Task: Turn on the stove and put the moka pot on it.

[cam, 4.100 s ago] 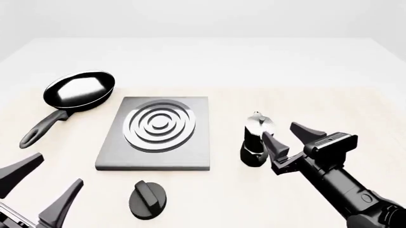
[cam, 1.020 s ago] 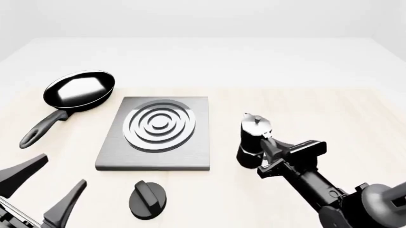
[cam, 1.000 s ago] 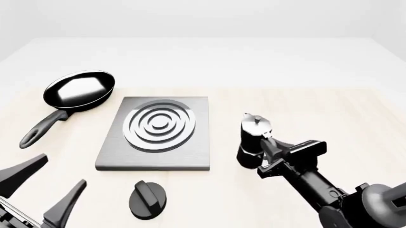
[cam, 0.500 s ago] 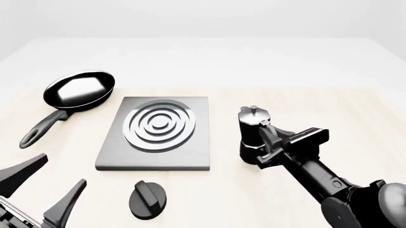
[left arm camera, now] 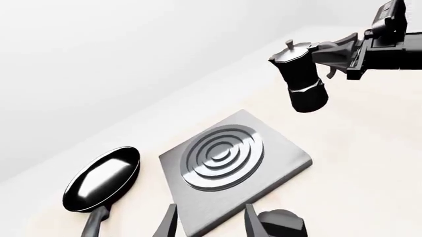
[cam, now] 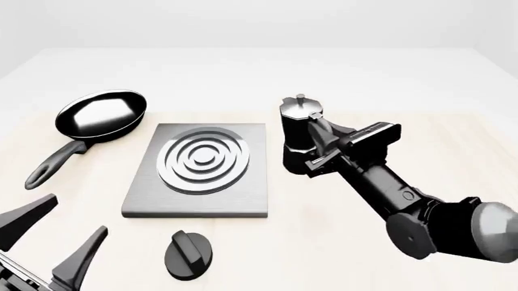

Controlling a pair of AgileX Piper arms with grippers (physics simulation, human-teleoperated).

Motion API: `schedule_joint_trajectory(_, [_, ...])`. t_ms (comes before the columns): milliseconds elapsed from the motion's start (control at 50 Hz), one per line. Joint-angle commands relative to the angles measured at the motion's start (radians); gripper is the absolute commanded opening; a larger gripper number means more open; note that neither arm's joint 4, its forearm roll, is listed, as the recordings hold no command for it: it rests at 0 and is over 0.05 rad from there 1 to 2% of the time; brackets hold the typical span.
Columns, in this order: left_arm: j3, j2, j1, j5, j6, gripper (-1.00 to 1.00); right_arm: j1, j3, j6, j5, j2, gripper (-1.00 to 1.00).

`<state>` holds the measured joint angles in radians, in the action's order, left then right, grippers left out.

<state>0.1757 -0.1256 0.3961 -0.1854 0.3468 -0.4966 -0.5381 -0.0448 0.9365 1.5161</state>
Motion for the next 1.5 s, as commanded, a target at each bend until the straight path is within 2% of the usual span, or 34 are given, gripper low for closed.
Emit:
schedule_joint_trajectory(20, [0.004,0.004,-0.008,-0.003,-0.006,1.00,-0.069,-0.185,0.023,-0.018,0.071,-1.00])
schedule_joint_trajectory(120, [0.025,0.010,-0.017,-0.021,-0.016,1.00,-0.105,-0.289,0.018,-0.048,0.132,-1.00])
schedule_joint_trajectory(320, [0.036,0.018,-0.019,-0.037,-0.023,1.00,-0.154,-0.391,0.032,-0.042,0.188,-1.00])
schedule_joint_trajectory(620, [0.065,0.031,-0.018,-0.063,-0.047,1.00,-0.212,-0.656,0.035,-0.126,0.315,-1.00])
schedule_joint_trajectory(720, [0.070,0.032,-0.019,-0.066,-0.054,1.00,-0.231,-0.703,0.026,-0.140,0.344,-1.00])
schedule_joint_trajectory(940, [0.092,0.037,-0.016,-0.082,-0.074,1.00,-0.242,-0.816,0.051,-0.124,0.453,-1.00])
schedule_joint_trajectory(1100, [0.100,0.035,-0.013,-0.083,-0.085,1.00,-0.254,-0.841,0.078,-0.091,0.505,-1.00])
schedule_joint_trajectory(1260, [0.108,0.036,-0.016,-0.090,-0.092,1.00,-0.260,-0.808,0.092,-0.018,0.528,-1.00])
schedule_joint_trajectory(1500, [0.121,0.042,-0.021,-0.106,-0.094,1.00,-0.244,-0.806,0.094,0.004,0.569,-1.00])
